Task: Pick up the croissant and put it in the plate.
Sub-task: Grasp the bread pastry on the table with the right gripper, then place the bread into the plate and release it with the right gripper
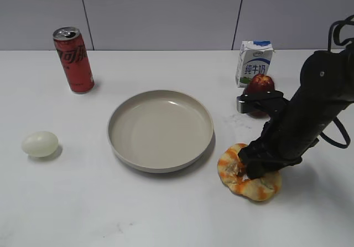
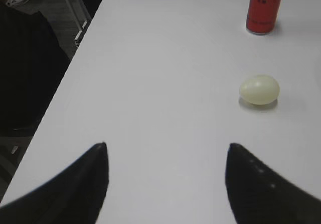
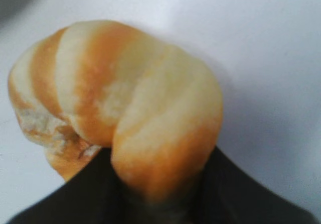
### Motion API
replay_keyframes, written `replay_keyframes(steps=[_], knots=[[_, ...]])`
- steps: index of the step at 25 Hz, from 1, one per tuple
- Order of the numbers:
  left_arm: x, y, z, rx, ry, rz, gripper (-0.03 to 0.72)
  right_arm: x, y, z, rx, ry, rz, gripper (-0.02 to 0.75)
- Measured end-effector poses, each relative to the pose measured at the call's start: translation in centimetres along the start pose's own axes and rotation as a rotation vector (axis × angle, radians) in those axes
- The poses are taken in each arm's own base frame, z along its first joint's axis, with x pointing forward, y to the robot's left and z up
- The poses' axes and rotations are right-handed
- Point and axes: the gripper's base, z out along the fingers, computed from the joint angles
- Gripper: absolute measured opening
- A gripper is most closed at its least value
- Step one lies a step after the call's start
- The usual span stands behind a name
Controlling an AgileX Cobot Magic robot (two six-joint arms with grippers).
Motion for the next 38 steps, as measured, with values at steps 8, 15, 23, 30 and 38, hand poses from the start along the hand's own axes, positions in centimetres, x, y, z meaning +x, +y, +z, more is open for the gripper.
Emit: replay_keyframes(steps=[8,15,23,30,38], knots=[[0.0,0.0,0.0,0.0,0.0,0.0,0.552,-5.9,5.9,-5.5,-0.142,-0.205,-0.208,0.211],[0.0,0.0,0.0,0.0,0.0,0.0,0.552,-9.4,10.8,-0.7,-0.18,-0.179,-0.331,0.209],[0.0,0.0,0.0,0.0,0.0,0.0,0.552,-10.3,10.5,6.2,-0.154,-0.084,-0.33,0.209],[0.0,0.0,0.0,0.0,0.0,0.0,0.552,-10.1,10.4,6.8,-0.151,-0.058,-0.335,0.537],[0.0,0.0,0.0,0.0,0.0,0.0,0.552,-11.3,10.6,4.3,-0.094,0.045,-0.383,0.617]])
